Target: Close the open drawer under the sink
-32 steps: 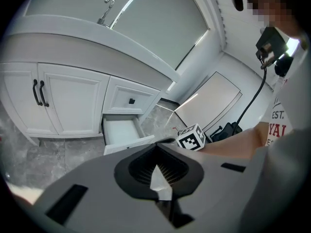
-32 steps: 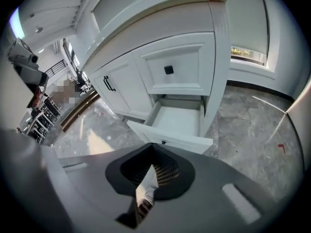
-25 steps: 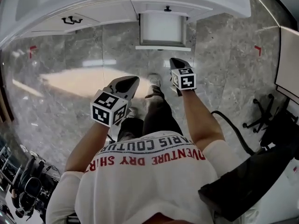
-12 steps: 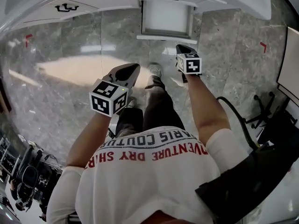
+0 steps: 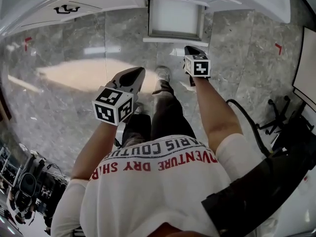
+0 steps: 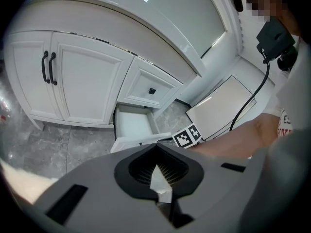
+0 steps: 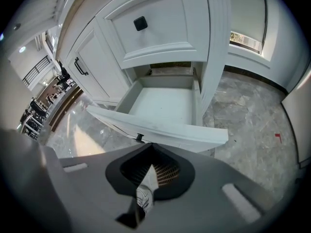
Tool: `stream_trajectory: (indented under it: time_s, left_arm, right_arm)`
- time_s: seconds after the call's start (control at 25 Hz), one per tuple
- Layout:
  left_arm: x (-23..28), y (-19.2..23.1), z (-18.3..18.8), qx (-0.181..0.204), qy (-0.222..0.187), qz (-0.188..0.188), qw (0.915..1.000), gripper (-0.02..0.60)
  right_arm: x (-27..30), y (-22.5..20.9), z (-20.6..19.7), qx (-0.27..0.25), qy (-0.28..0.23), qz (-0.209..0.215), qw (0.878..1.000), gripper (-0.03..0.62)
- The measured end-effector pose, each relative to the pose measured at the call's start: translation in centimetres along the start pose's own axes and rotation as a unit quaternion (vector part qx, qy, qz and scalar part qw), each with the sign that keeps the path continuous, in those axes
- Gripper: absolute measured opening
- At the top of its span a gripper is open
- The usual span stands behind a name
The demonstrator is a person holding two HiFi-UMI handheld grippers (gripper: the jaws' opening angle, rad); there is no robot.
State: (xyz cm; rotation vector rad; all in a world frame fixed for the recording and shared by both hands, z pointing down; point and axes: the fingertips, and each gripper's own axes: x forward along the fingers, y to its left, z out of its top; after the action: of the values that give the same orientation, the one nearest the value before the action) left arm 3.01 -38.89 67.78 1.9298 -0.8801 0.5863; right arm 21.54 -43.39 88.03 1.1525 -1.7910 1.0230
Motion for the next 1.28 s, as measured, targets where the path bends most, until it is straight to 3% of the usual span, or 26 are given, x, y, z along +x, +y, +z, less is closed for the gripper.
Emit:
stream_trajectory:
  time_s: [0.72,1.28]
  left_arm:
    - [0.7,0.7,0.5,-0.009,-0.001,0.008,0.9999,0.002]
    - [1.7,1.1,0.9,-0.019,0.001,0.009,0.9998,0.002]
  right_arm:
    - [0.3,-1.0,1.5,-0.003,-0.004,-0.011,1.0,0.0]
    - [2.1,-3.3,8.0,0.002,-0.042,-0.013,0.999,0.0]
